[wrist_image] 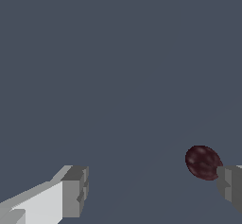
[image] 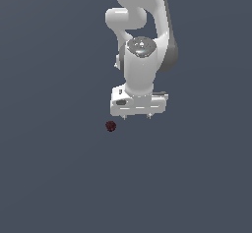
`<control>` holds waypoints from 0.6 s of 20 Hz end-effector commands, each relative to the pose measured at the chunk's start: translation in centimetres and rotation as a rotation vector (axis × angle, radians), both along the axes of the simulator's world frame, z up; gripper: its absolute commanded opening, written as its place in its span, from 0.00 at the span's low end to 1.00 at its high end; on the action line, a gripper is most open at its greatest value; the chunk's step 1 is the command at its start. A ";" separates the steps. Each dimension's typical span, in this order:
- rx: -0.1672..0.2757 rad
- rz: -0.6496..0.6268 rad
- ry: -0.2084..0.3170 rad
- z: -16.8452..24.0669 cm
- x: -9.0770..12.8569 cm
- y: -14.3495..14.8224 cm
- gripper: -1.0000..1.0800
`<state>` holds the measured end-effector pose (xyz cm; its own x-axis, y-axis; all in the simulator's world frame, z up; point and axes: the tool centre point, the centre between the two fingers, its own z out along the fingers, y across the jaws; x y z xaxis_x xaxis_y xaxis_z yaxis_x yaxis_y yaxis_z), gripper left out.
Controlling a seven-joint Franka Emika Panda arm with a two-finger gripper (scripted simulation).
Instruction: Pick up the object and move it to a goal position.
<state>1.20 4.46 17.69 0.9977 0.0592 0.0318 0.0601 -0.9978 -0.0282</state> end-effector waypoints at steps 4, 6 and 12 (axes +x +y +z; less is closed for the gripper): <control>-0.001 -0.008 -0.005 0.3 0.1 -0.5 0.96; -0.002 -0.023 -0.015 0.8 0.4 -1.5 0.96; -0.002 -0.063 -0.036 2.2 0.9 -3.3 0.96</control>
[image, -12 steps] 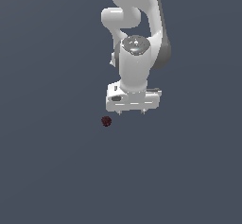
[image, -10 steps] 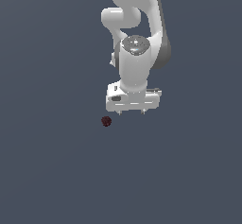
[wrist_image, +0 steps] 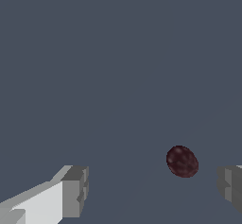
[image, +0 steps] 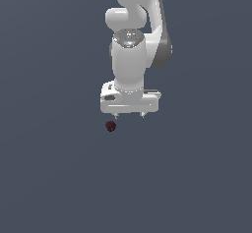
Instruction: Pick up the object and move it to a goal position.
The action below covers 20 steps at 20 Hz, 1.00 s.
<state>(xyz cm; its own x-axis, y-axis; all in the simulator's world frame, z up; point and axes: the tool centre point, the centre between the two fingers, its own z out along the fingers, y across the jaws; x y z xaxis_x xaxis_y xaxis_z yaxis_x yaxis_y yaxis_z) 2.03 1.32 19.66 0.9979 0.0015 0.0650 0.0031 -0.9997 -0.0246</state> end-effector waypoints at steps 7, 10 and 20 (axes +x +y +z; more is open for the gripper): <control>-0.003 0.018 0.002 -0.4 -0.1 -0.4 0.96; -0.007 0.041 0.004 -1.0 -0.3 -0.9 0.96; -0.026 0.187 0.021 -4.7 -1.7 -3.9 0.96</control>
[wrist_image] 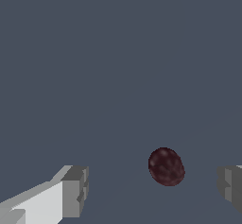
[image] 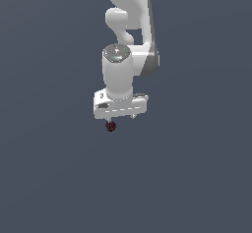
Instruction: Pick up the object and move it to a goal position.
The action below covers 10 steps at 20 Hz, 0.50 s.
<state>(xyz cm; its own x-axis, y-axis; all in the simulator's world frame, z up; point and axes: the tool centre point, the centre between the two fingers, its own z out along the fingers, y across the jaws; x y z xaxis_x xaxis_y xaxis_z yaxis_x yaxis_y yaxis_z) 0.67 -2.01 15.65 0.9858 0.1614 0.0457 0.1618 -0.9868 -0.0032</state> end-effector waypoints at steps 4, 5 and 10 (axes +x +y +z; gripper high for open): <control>-0.011 0.112 0.015 -2.7 -1.2 -2.2 0.96; -0.012 0.134 0.017 -3.3 -1.5 -2.6 0.96; -0.017 0.225 0.029 -5.4 -2.7 -4.2 0.96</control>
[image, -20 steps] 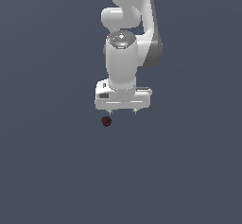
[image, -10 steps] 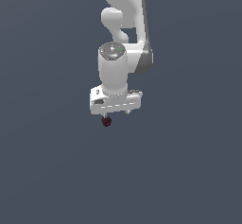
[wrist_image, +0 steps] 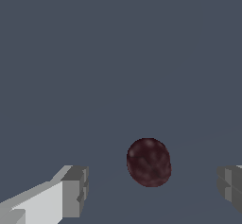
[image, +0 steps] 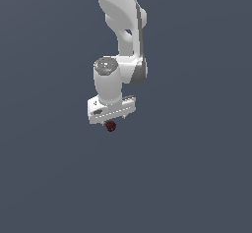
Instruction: Pick up the object and move it to a goal position.
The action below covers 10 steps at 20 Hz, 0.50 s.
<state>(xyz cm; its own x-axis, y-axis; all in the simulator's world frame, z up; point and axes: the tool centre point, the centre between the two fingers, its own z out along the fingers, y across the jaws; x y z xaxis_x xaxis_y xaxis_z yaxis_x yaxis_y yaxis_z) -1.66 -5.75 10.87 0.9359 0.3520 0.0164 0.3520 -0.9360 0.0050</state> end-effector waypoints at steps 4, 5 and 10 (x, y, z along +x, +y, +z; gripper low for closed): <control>-0.002 0.082 0.010 -1.8 -1.1 -1.3 0.96; -0.002 0.092 0.011 -2.0 -1.2 -1.5 0.96; -0.002 0.129 0.016 -2.8 -1.8 -2.0 0.96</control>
